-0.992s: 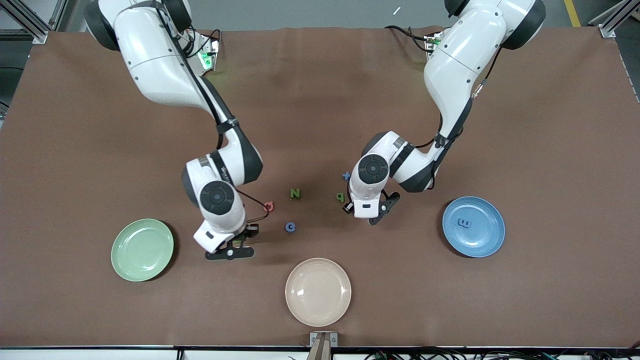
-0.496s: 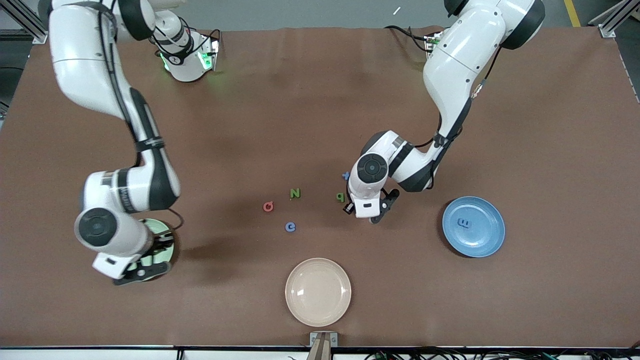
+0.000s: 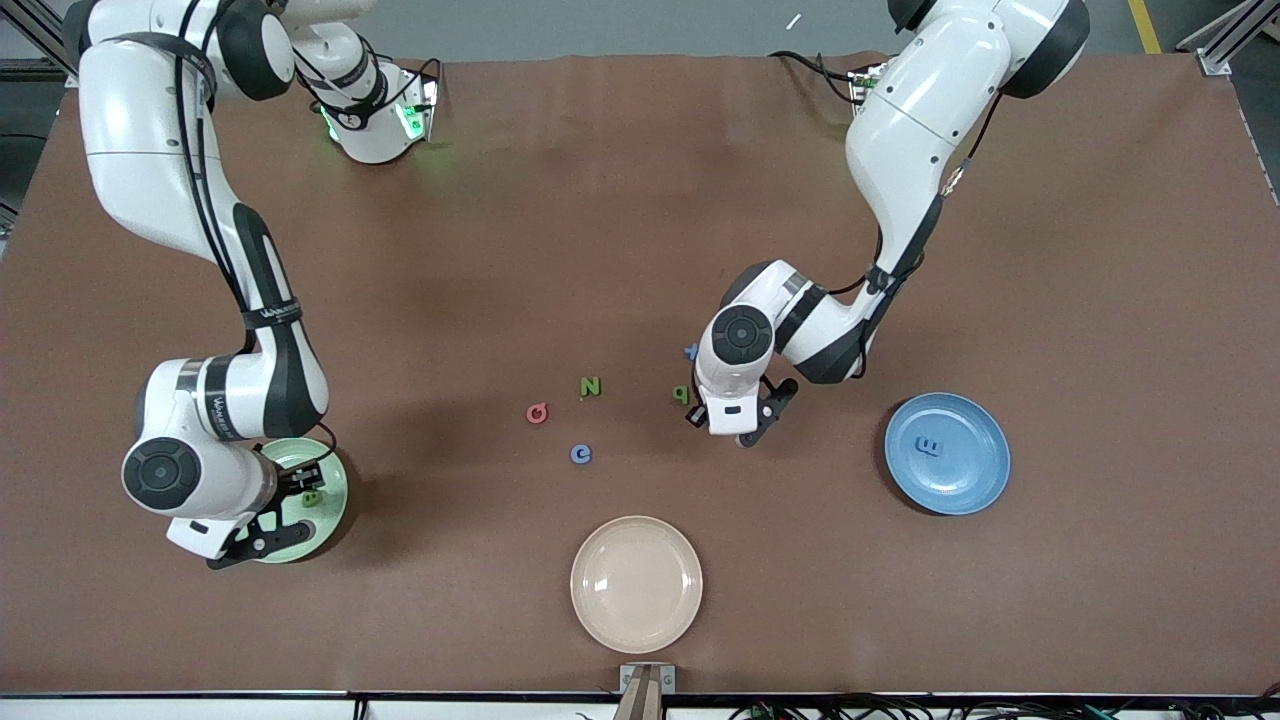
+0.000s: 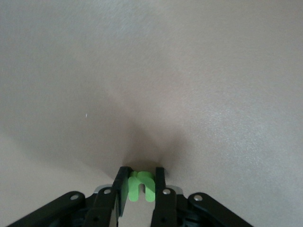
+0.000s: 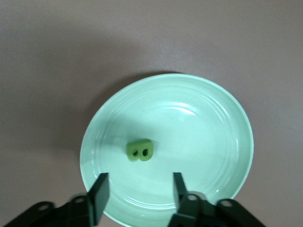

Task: Sort upper and lower case letters into plates
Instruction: 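Release the green B onto the green plate with the right gripper, then drop the n on the blue plate while the right gripper grasps pink Q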

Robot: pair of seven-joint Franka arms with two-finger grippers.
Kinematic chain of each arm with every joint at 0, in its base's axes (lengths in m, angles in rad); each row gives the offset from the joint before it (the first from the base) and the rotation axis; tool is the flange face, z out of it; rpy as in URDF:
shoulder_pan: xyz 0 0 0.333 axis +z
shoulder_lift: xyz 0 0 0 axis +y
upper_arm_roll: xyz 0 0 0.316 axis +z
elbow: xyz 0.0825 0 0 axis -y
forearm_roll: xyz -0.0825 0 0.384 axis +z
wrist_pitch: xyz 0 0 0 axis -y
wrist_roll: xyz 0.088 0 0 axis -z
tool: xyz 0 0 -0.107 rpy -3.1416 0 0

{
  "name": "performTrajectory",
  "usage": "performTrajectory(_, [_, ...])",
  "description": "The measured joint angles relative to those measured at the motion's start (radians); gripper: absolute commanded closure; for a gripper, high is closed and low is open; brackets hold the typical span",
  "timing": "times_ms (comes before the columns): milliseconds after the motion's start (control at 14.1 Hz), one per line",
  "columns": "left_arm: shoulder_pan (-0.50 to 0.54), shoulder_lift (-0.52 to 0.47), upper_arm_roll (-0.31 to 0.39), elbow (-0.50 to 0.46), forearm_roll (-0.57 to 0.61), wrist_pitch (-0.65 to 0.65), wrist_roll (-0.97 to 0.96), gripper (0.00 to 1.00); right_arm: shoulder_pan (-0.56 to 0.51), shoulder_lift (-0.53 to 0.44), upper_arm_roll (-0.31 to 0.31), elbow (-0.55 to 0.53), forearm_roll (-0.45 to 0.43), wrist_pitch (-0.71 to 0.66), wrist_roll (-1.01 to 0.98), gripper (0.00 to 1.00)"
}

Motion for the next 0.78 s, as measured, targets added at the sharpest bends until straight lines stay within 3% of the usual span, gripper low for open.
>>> performTrajectory(283, [0.045,-0.018,0.05,0.033,0.073,-0.006,0.171,1.0,0.04,-0.005,0.015,0.005,0.01,-0.017,0.053,0.13])
performTrajectory(496, [0.155,-0.042,0.056,0.059,0.086,-0.036,0.375,1.0,0.164,-0.021,0.028,0.008,0.035,-0.067,0.253,0.13])
performTrajectory(779, [0.264,-0.084,0.056,0.064,0.086,-0.115,0.627,1.0,0.333,-0.026,0.028,0.007,0.156,-0.071,0.564,0.13])
